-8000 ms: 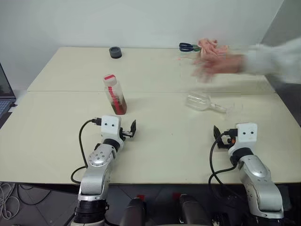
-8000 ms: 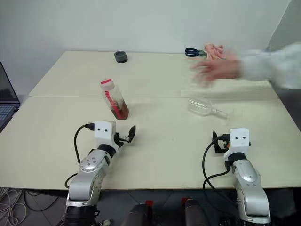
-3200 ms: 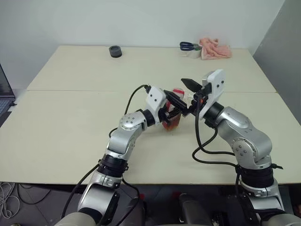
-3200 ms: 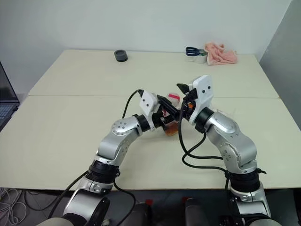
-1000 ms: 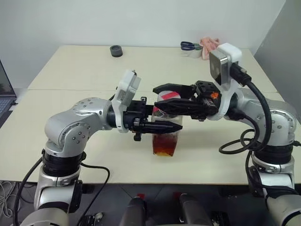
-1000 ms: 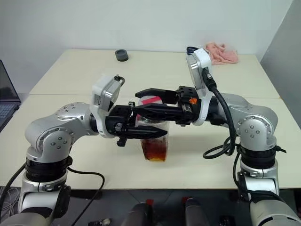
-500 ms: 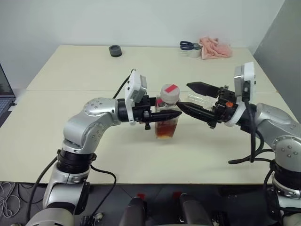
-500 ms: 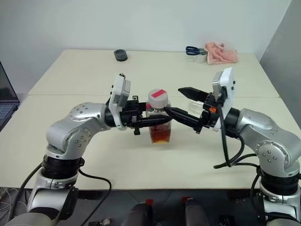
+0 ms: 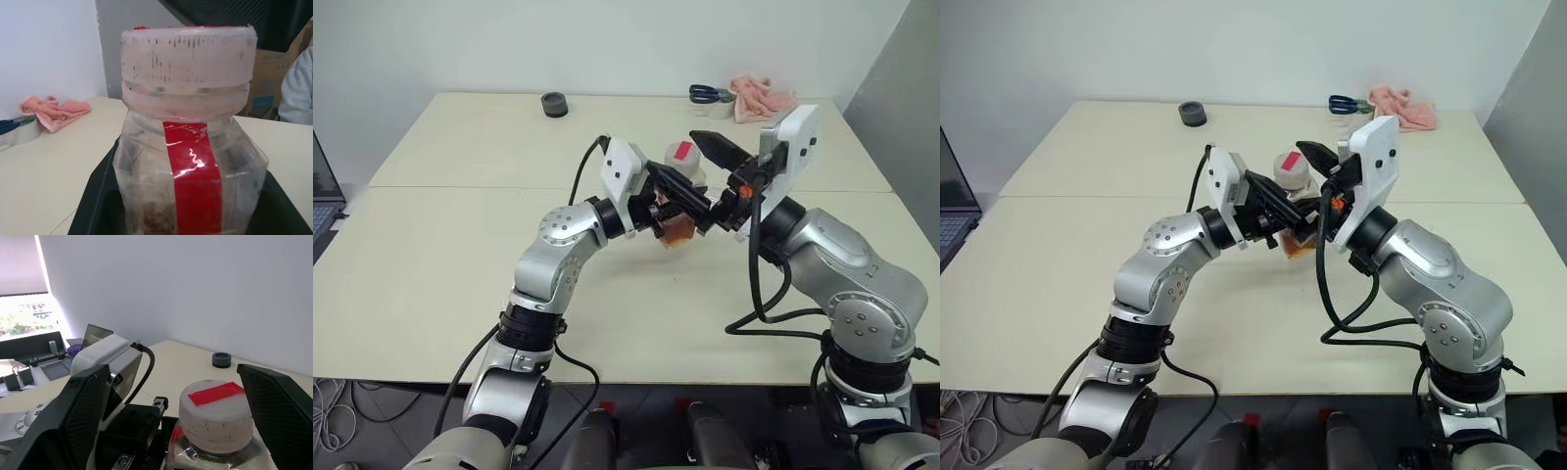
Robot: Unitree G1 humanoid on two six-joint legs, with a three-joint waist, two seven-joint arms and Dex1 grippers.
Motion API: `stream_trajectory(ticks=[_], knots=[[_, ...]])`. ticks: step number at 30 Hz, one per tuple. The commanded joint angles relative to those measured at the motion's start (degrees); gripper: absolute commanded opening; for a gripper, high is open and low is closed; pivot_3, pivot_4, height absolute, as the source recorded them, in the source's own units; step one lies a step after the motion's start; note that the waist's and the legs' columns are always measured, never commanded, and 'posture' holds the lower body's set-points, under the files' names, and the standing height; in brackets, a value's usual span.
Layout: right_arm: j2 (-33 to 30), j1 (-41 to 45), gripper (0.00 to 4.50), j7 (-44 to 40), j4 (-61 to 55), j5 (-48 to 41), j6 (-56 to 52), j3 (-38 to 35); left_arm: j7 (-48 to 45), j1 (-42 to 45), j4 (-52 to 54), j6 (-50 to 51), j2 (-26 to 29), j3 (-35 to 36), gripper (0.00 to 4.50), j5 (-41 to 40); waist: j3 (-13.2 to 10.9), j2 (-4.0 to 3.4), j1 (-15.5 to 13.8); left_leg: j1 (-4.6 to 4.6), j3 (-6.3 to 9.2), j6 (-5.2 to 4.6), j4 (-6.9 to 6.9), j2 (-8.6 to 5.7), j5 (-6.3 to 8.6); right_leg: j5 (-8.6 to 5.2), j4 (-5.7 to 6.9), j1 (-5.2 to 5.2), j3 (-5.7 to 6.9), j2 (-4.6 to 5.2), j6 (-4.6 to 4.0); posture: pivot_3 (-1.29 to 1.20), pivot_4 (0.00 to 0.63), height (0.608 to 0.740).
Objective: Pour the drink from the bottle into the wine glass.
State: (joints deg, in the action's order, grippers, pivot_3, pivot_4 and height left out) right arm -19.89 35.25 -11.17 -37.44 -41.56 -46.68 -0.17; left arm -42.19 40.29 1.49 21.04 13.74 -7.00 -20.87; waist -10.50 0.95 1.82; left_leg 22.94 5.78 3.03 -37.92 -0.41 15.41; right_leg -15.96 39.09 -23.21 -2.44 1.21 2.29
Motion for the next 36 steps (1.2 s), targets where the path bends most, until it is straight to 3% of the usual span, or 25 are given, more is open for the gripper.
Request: stream_trajectory(ticks=[1,10,26,29,34,36], knots=[[-0.89,-0.61,4.44,-0.93,-0.15,2.46,1.51,0.94,-0.69,1.11,3.1,-1.19,-0.39,-0.31,1.79,-0.32,0.0,0.0,0.01,-0.01,0.01,0.0,0.0,0.02,0.0,0.0,0.02,0.0,0.01,-0.02,0.0,0.0,0.15,0.74],[0.56,0.22,4.44,-0.91,3.83,5.69,3.11,0.92,-1.24,-0.14,5.7,0.57,-0.28,-1.25,1.79,-0.86,0.0,0.0,0.02,-0.02,0.01,-0.01,-0.03,0.03,-0.01,0.0,0.06,0.02,0.0,-0.04,0.0,0.0,0.15,0.74],[1.42,0.7,4.44,-1.38,4.56,3.1,1.1,-2.56,-0.59,-0.26,6.34,1.11,-0.34,-1.26,1.79,-0.84,0.0,0.0,0.03,-0.03,0.01,-0.01,-0.02,0.03,-0.01,0.0,0.05,0.02,0.0,-0.04,0.0,0.0,0.15,0.74],[1.06,-0.17,3.92,-2.19,4.75,3.2,1.6,-2.5,-0.62,-0.1,6.31,1.17,-0.35,-1.25,1.79,-0.85,0.0,0.0,0.03,-0.03,0.02,-0.01,-0.02,0.03,-0.01,0.0,0.05,0.02,0.0,-0.04,0.0,0.0,0.15,0.74],[0.84,-0.57,2.22,-2.72,4.59,3.03,1.7,-2.67,-0.69,-0.15,6.59,1.47,-0.25,-1.12,1.79,-0.83,0.0,0.0,0.04,-0.03,0.01,-0.01,-0.01,0.03,-0.01,0.0,0.05,0.02,0.0,-0.04,0.0,0.0,0.15,0.74],[0.76,-0.64,1.98,-2.87,4.59,2.96,1.79,-2.74,-0.73,-0.27,6.74,1.61,-0.17,-1.06,1.79,-0.86,0.0,0.0,0.04,-0.03,0.02,-0.01,-0.02,0.03,-0.01,0.0,0.06,0.02,0.0,-0.04,0.0,0.0,0.15,0.74]])
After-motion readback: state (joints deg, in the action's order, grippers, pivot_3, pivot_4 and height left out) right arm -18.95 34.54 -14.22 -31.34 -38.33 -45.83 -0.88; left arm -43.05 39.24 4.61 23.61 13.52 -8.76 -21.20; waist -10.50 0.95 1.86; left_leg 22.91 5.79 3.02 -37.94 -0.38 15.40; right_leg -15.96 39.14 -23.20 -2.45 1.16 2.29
